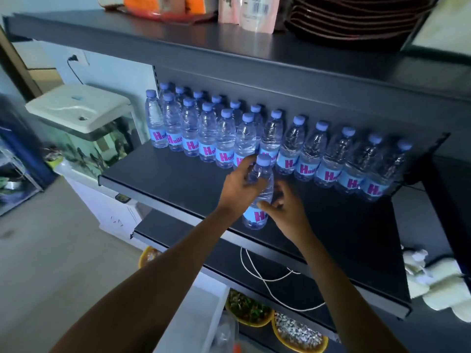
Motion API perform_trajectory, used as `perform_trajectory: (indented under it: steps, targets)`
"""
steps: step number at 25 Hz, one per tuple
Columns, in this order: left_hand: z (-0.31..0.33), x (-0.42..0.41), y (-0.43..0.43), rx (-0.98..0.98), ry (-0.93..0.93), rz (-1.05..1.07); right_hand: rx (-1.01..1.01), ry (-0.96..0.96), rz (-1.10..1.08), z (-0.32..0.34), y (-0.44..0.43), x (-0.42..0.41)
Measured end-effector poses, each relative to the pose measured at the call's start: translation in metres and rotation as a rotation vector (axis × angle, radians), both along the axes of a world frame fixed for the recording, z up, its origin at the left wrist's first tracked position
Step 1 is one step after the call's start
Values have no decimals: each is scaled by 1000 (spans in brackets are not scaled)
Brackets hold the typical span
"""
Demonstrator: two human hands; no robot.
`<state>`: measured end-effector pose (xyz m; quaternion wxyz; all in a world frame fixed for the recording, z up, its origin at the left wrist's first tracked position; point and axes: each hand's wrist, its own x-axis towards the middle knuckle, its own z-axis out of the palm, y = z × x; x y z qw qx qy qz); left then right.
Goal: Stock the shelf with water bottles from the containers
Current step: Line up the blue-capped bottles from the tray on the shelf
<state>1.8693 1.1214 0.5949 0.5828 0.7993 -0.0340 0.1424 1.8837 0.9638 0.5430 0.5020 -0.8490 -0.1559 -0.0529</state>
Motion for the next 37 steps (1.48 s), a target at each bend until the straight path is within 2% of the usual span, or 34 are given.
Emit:
perform_trajectory:
  steps: [5,7,13,16,22,30,37]
  targets:
    - [-13,23,-18,-195,25,48,99,-33,-12,-7,-2,19]
    - [-16,29,-19,-210,8,80,103,0,-6,-10,-2,24]
    - [-26,51,-36,-42,-85,230,170,-88,-64,-17,-1,53]
    - [-27,69,-41,-18,32,252,156,-106,-118,-21,2,84]
    - [-48,78,-50,-168,405,270,102,-56,-226,-19,14,124]
    - [-61,92,-49,-305,425,239,84,122,-268,-54,31,141]
    - [-75,89,-44,-305,418,150,81,67,-330,-64,38,141]
